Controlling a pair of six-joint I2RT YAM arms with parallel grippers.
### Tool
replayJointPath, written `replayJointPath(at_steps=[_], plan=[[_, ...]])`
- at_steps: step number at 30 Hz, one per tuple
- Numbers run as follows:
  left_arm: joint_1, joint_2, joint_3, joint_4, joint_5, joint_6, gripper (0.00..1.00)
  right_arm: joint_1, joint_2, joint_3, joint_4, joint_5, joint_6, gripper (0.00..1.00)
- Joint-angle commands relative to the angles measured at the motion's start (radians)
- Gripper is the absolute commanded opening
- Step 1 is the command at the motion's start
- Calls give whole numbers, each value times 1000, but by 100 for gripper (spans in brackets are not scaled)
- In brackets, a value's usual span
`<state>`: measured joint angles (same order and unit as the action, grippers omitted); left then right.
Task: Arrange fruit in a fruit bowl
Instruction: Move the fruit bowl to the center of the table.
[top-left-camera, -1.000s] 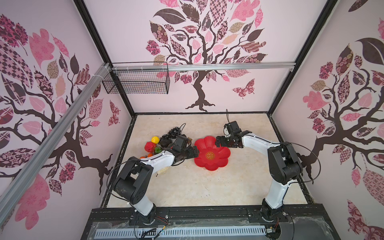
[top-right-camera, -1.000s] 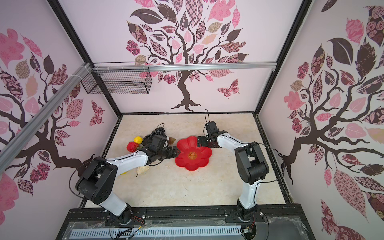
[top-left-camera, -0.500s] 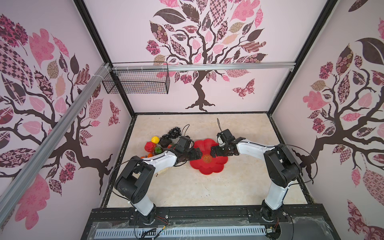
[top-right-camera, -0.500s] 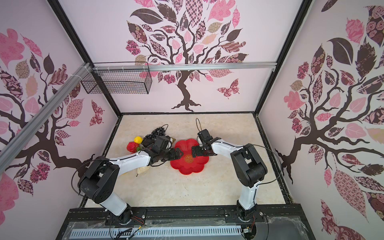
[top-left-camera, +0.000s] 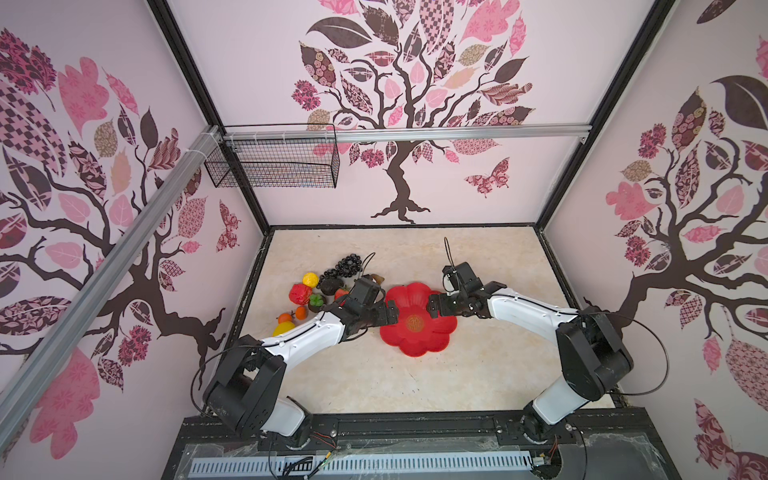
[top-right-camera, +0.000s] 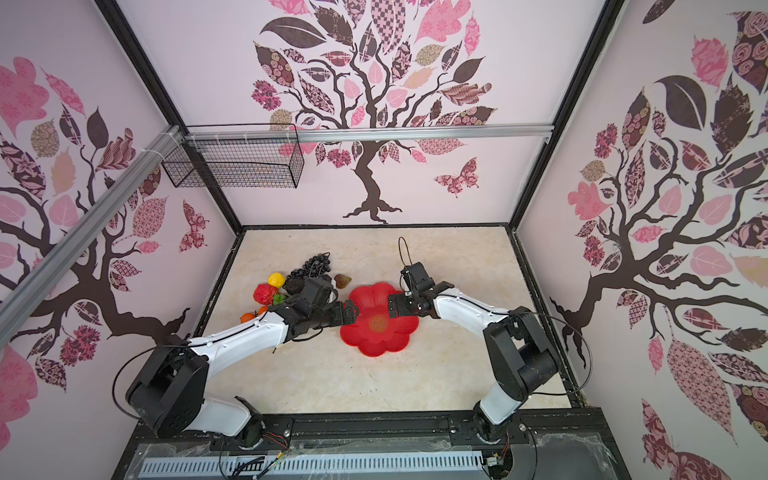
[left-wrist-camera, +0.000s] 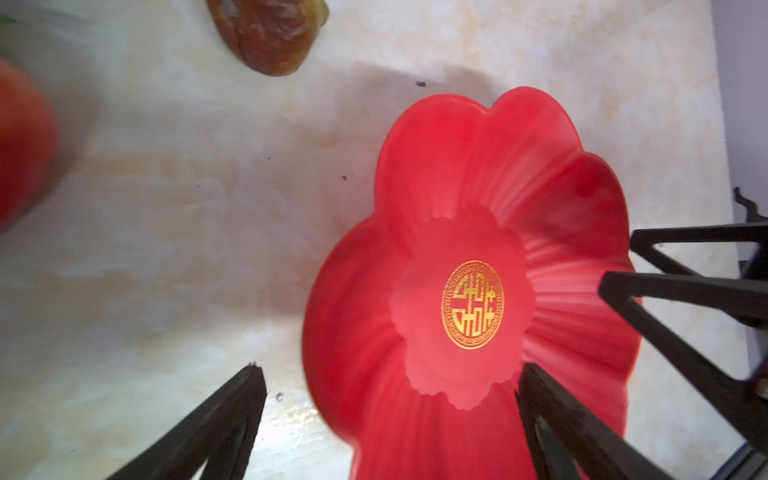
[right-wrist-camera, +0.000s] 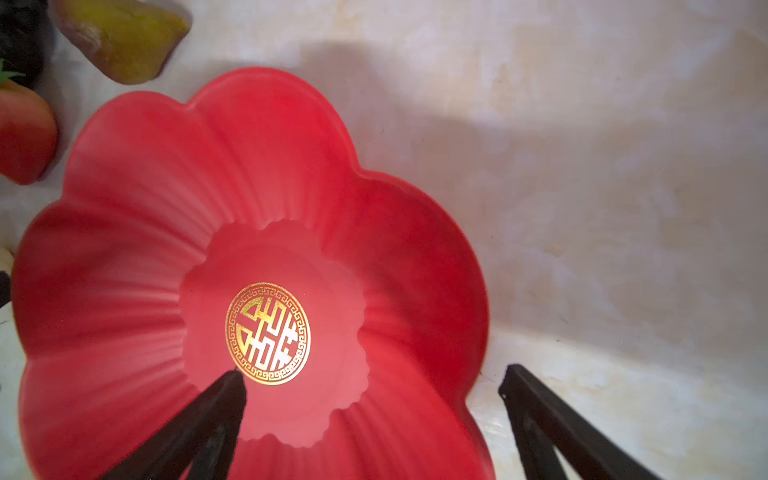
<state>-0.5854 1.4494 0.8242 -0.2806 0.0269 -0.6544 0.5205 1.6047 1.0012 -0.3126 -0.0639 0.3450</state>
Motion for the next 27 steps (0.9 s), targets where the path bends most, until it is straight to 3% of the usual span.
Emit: replayJointPath(at_steps=[1, 7, 14, 16, 21, 27], plan=[[42, -65, -4, -99, -86, 0, 98, -3, -82, 0, -26, 63, 18, 100], [111, -229, 52, -285, -249, 47, 98, -4, -259, -69, -44, 85, 3, 100], [142, -352, 95, -505, -519, -8, 98, -2, -462, -190, -54, 15, 26, 100], [194, -353, 89, -537, -493, -25, 98, -2, -499, -228, -44, -19, 46, 100], [390, -322, 10, -459, -260, -4, 98, -1, -561, -309, -12, -81, 78, 100], [397, -202, 17, -424, -149, 14, 98, -1, -580, -339, -7, -110, 73, 100]])
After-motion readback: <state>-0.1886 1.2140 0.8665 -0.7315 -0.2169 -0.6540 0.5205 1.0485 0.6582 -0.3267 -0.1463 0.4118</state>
